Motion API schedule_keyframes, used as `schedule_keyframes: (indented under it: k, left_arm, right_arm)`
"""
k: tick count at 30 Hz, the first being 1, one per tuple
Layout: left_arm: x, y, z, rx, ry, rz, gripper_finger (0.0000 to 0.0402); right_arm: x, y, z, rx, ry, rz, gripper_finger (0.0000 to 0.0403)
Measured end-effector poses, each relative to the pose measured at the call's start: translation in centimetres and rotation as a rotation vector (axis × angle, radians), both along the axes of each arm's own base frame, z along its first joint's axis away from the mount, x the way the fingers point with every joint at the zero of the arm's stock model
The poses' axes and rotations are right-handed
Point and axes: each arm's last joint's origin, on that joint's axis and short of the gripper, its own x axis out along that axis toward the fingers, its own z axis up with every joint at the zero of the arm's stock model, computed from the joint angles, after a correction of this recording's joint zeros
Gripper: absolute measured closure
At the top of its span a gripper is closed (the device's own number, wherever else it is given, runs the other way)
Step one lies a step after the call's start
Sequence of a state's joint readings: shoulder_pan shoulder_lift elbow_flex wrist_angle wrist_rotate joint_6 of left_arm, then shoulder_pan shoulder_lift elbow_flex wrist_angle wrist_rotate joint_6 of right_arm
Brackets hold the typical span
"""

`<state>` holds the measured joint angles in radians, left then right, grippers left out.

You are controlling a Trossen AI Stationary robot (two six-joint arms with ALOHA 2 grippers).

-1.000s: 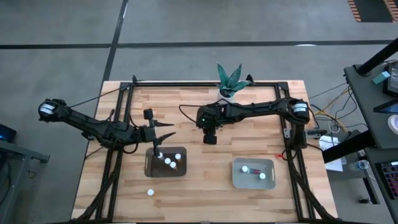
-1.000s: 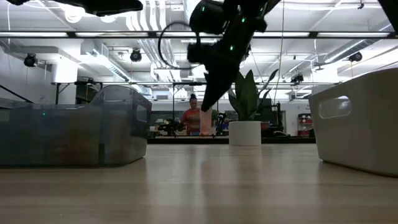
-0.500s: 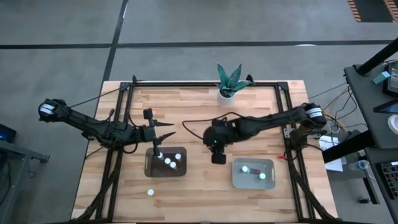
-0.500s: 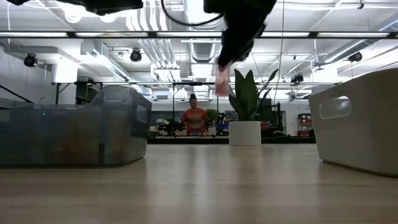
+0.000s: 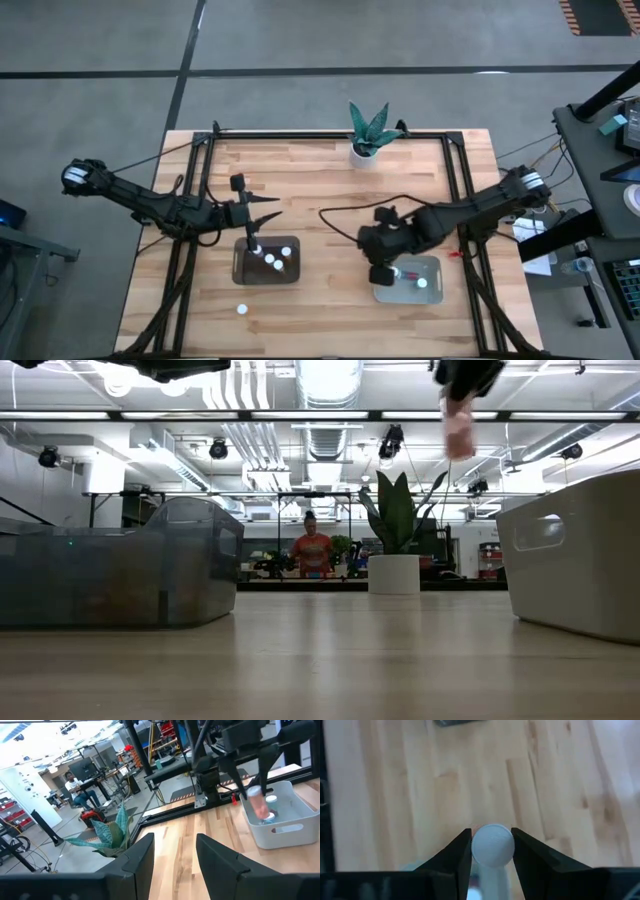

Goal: Pick and place medicine bottles into bin by pill shape (circle, oval)
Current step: Put the pink capsule bottle into the gray bin

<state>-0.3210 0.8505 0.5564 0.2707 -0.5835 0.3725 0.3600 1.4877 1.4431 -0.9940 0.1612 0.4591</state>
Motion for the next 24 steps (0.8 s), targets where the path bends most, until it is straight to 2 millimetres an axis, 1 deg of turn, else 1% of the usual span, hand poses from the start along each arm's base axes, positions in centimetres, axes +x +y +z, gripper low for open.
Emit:
schedule_keyframes:
  k: [4, 8, 18, 21, 24]
  left_arm:
    - [0.0, 0.0, 0.1, -0.003, -0.007, 0.0, 0.0272]
    - [0.0, 0.0, 0.1, -0.004, -0.01, 0.0, 0.0272]
    - [0.0, 0.0, 0.1, -0.006, -0.01, 0.0, 0.0272]
    - [0.0, 0.0, 0.1, -0.006, -0.011, 0.0, 0.0272]
    - [0.0, 0.0, 0.1, -0.006, -0.011, 0.0, 0.0272]
  right_arm:
    - [-2.0, 1.0, 0.3, 0.038, -0.007, -0.017, 0.0285]
    - [-4.5, 1.1, 0.1, 0.071, 0.001, -0.051, 0.0283]
    - [-11.0, 0.6, -2.1, 0.136, 0.04, -0.131, 0.0287]
    - [-12.6, 0.6, -3.1, 0.136, 0.058, -0.117, 0.0286]
    - [-13.6, 0.8, -4.3, 0.12, 0.087, -0.099, 0.0291]
